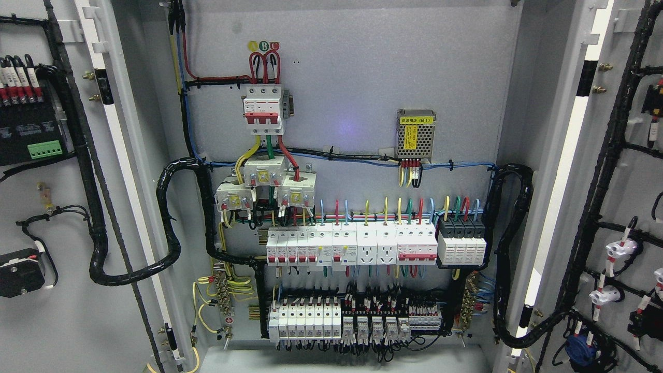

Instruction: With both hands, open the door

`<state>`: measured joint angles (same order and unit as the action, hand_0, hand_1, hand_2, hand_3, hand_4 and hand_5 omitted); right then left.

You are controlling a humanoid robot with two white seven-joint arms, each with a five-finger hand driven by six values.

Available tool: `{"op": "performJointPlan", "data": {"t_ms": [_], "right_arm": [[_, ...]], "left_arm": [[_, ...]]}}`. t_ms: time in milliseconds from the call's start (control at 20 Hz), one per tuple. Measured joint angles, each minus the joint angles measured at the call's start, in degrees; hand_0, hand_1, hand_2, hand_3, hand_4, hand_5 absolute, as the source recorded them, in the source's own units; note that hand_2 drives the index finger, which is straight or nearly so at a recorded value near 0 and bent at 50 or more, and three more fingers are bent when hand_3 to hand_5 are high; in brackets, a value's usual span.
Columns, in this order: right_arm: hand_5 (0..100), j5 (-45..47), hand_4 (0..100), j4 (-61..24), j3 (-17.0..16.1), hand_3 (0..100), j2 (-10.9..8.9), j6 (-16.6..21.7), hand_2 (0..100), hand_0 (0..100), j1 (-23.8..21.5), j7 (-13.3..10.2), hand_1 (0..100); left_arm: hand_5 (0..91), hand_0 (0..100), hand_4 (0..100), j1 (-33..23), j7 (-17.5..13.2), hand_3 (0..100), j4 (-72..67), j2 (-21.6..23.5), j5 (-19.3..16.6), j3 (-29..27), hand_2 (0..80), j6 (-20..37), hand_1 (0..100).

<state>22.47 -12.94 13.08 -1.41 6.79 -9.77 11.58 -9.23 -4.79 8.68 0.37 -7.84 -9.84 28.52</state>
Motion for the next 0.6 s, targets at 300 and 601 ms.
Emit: {"op": "performJointPlan", "data": {"t_ms": [300,601], "right_arm": [[0,-4.4,0,1.3,0.2,0,0.6,-8.7,0,7,1.3,-0.1,14],[0,-7.0,0,2.0,0.4,0,0.93,-14.2,0,7,2.1,-0.4,14]], "left_arm": [[0.0,12,0,0.8,-0.1,0,-3.6,-0.6,0.3,-2.0,0.0,-13.2,56],[0.0,12,0,1.2,-0.2,0,-5.7,-1.4,0.5,-4.0,0.0,-18.0,56]]}}
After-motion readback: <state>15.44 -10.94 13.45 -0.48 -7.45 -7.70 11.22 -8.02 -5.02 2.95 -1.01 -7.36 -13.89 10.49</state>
